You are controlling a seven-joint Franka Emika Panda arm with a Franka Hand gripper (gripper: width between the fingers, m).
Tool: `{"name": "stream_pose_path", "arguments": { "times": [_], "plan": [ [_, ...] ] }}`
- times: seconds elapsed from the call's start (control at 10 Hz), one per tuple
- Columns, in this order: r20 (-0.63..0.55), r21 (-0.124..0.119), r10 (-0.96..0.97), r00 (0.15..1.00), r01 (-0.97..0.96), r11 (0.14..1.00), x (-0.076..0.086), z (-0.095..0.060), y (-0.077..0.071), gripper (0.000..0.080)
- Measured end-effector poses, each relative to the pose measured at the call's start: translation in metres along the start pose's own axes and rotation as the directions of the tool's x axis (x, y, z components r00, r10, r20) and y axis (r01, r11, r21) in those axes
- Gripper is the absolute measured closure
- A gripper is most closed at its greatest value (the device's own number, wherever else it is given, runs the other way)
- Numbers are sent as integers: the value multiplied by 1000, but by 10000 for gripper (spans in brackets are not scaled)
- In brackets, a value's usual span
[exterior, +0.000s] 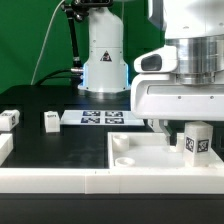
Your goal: Assemble one leg
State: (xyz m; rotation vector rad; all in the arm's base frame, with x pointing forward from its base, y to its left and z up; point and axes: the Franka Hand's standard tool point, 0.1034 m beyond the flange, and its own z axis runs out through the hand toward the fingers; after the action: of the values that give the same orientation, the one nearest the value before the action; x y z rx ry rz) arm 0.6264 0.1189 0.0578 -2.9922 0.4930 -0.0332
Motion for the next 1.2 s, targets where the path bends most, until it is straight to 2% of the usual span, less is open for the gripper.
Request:
{"name": "stream_pose_path", "arguments": {
  "times": [0.3, 0.5, 0.6, 0.8, 0.9, 1.0, 1.1, 1.2],
  "plan": [
    [1, -27, -329, 944, 329, 944, 1, 0, 2, 150],
    [2, -33, -434, 901, 434, 900, 2, 0, 2, 150],
    [2, -33, -417, 909, 417, 908, 1, 0, 2, 150],
    [2, -33, -417, 909, 417, 908, 1, 0, 3, 399],
    [1, -33, -392, 920, 392, 919, 1, 0, 3, 399],
    [0, -35, -395, 919, 395, 918, 2, 0, 3, 524],
    [-1, -35, -388, 922, 387, 921, 2, 0, 3, 524],
    [-6, -35, -272, 962, 272, 962, 2, -1, 3, 524]
  ]
}}
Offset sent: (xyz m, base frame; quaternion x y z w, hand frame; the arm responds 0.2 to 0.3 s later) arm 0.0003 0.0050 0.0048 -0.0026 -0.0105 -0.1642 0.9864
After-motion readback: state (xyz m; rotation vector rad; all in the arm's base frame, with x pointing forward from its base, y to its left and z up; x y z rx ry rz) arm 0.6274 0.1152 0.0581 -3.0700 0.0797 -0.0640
